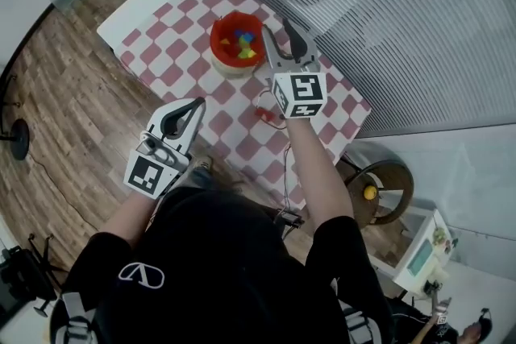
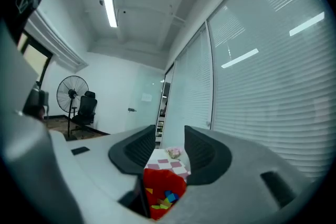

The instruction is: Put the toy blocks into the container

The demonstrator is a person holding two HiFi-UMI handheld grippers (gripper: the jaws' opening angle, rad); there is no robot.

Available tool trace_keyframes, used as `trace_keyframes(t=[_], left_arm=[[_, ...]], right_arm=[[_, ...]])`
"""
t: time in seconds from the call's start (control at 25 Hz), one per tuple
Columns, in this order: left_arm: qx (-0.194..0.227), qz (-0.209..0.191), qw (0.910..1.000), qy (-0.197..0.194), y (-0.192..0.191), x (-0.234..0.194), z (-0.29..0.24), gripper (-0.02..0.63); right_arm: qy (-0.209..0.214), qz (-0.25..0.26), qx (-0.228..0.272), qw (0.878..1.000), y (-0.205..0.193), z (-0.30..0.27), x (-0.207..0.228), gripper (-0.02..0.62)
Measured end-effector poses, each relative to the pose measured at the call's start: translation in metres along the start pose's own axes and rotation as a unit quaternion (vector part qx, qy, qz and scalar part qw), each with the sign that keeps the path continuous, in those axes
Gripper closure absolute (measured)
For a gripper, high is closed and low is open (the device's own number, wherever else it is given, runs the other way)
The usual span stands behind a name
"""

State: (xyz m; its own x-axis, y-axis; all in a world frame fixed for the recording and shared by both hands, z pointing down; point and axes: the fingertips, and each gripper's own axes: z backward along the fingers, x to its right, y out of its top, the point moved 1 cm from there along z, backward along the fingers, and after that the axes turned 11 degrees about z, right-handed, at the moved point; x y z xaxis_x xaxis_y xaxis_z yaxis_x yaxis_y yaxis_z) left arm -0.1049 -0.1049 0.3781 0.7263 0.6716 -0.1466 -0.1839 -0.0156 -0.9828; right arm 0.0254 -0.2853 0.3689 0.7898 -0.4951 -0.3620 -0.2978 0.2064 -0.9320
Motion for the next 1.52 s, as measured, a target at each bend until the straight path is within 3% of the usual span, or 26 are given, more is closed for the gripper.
trace_keyframes(t=[0.4,0.68,1.0,1.16,1.28,1.4,1.52], left_arm=[[0.002,0.003,0.9993,-0.038,0.0,0.018,-0.029,0.6],[0.001,0.003,0.998,-0.063,-0.002,0.033,-0.044,0.6],[-0.004,0.001,0.9972,-0.074,-0.005,0.047,-0.048,0.6],[-0.005,0.002,0.9972,-0.074,-0.007,0.047,-0.046,0.6],[-0.006,0.003,0.9975,-0.071,-0.007,0.046,-0.044,0.6],[-0.007,0.003,0.9979,-0.065,-0.008,0.042,-0.04,0.6],[-0.008,0.002,0.9983,-0.057,-0.009,0.038,-0.035,0.6]], right_arm=[[-0.047,0.012,0.053,0.997,0.049,0.133,-0.003,0.433],[-0.091,0.006,0.029,0.995,0.031,0.193,-0.01,0.448],[-0.09,-0.002,0.009,0.996,0.017,0.21,-0.018,0.448],[-0.061,-0.01,-0.035,0.998,-0.011,0.2,-0.025,0.433],[-0.021,-0.013,-0.092,0.995,-0.055,0.189,-0.035,0.426],[0.031,-0.016,-0.161,0.986,-0.108,0.175,-0.049,0.424],[0.086,-0.006,-0.229,0.97,-0.16,0.162,-0.069,0.421]])
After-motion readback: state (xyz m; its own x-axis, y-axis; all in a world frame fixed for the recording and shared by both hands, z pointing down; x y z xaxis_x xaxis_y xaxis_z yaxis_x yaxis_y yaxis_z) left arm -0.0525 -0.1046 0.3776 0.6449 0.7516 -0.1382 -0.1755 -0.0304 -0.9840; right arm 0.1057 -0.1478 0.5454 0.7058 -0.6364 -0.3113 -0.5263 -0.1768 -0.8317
